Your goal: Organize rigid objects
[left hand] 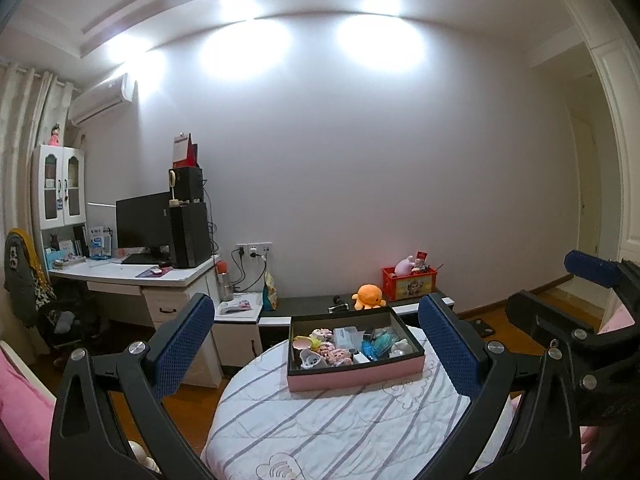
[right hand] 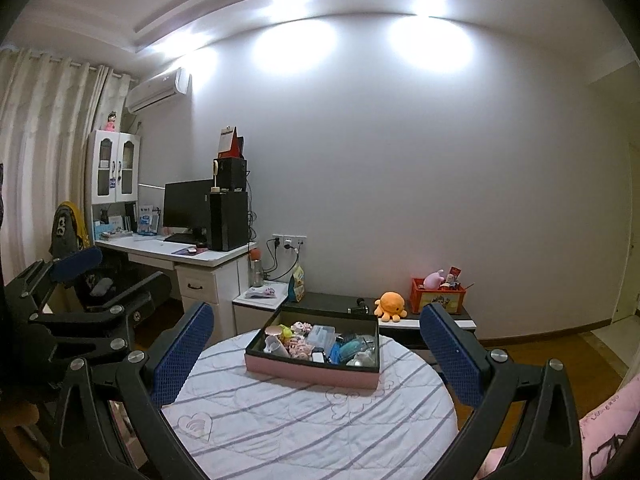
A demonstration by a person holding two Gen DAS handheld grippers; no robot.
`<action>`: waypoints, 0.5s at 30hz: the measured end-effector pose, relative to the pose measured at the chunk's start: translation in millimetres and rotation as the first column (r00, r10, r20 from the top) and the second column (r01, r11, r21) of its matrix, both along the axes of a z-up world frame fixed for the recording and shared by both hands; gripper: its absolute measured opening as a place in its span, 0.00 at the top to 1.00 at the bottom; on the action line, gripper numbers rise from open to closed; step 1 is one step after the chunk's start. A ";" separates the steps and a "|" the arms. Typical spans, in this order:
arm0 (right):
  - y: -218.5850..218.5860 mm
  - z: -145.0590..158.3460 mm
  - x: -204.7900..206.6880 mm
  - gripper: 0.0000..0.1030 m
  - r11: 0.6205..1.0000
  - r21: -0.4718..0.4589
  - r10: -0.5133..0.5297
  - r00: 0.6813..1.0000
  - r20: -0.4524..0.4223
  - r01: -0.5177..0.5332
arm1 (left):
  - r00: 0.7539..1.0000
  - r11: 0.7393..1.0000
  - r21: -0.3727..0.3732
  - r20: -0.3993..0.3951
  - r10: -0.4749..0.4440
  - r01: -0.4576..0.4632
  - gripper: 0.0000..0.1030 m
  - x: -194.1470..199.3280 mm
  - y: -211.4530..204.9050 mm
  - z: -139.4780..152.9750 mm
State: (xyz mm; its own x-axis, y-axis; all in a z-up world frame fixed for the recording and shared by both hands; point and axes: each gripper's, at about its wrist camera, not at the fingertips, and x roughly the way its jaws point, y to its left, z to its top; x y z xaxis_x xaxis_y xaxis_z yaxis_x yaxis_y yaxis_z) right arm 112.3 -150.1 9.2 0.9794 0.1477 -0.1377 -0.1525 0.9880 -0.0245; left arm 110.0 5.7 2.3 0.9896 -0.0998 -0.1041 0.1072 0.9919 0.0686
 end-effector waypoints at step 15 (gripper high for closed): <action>1.8 20.6 32.0 0.00 1.000 -0.013 -0.010 0.999 0.039 0.010 | 0.996 0.999 0.007 0.074 0.047 -0.048 0.00 34.4 -5.7 20.6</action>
